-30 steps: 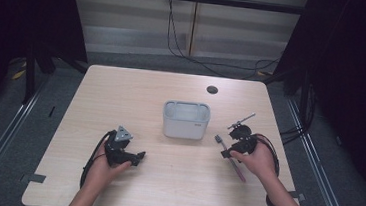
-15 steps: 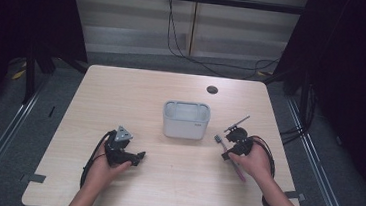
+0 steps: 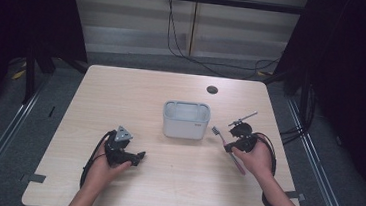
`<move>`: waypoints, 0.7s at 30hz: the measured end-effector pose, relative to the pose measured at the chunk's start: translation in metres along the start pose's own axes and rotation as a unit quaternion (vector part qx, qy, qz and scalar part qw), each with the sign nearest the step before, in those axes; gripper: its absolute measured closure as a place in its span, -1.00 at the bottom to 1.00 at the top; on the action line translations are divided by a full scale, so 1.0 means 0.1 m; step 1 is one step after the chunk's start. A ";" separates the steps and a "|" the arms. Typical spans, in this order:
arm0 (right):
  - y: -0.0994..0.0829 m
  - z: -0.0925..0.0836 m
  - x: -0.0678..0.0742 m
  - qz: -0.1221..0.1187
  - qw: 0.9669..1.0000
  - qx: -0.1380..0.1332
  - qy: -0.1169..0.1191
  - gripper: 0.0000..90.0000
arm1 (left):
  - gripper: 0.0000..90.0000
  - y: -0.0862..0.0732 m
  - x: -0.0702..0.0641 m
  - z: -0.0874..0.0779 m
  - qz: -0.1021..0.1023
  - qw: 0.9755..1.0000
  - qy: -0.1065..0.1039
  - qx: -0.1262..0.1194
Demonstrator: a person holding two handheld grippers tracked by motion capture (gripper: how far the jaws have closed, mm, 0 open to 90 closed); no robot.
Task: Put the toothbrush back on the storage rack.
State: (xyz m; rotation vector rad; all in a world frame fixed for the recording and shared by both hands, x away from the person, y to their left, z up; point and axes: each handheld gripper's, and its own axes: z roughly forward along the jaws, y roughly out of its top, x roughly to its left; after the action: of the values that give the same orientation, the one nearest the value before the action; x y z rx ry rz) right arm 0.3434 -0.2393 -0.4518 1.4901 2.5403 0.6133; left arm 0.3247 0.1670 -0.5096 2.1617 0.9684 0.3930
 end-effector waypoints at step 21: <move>0.03 -0.42 -0.11 0.044 0.991 -0.125 0.033 0.81 | -0.68 0.00 0.00 0.00 0.000 1.000 0.000 0.000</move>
State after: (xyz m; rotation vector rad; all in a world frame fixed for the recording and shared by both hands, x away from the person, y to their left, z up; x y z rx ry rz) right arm 0.3384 -0.2592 -0.4135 1.5216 2.3464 0.9703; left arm 0.3246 0.1670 -0.5096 2.1616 0.9685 0.3933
